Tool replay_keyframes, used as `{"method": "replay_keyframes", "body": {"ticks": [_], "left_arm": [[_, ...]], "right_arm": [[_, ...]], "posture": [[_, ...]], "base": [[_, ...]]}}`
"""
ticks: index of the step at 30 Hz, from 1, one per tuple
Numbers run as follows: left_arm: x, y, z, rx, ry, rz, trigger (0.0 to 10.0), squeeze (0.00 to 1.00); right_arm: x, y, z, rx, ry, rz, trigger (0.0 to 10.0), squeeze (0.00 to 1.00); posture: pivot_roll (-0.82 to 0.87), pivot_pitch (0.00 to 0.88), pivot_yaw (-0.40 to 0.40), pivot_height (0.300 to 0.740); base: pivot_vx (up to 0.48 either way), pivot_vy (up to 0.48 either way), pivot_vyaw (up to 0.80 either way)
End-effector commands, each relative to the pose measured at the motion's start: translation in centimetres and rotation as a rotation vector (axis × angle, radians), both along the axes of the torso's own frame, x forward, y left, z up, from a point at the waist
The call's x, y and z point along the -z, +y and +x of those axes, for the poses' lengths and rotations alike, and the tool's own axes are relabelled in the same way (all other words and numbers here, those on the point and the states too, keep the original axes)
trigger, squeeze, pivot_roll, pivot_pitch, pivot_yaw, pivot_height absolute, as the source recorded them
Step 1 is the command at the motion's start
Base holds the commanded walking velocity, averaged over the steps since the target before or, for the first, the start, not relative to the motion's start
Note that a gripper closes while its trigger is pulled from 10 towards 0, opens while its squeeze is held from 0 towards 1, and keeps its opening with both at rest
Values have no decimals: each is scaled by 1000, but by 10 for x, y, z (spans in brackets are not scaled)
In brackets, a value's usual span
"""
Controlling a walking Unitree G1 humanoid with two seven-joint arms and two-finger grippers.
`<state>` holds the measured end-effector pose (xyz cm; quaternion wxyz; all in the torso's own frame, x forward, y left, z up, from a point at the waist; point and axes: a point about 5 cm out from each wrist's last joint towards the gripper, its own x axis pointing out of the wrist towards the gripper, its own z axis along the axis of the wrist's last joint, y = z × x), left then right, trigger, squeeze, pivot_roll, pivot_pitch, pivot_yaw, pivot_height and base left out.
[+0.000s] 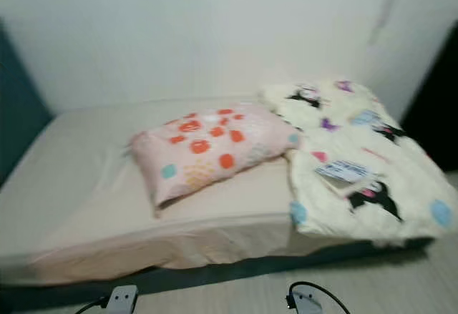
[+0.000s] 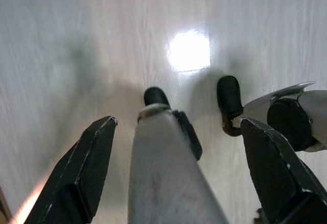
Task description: Clean up the room
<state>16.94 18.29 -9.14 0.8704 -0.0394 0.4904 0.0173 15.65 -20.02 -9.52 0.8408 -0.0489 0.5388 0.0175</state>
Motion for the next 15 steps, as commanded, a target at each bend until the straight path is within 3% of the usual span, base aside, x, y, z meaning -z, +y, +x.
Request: {"method": "replay_keyframes", "body": {"ticks": [1,5,10,15], "left_arm": [[3,1,-7,-24,15,-6,10000,0],[1,1,-4,-35,-9,-11,10000,0],[0,1,-2,-31,-22,-7,10000,0],[-6,1,10,-57,-70,-26,10000,0]], "right_arm": [[-1,3,3,1,-12,7,10000,0],[-1,4,4,4,-16,8,10000,0],[-1,4,4,3,-16,9,10000,0],[-1,5,4,5,-17,13,10000,0]], "posture": [[-21,0,-3,701],[-22,0,-2,701],[-22,0,-1,701],[-22,0,-1,701]], "base": [[0,0,0],[0,0,0],[266,0,0],[378,0,0]]}}
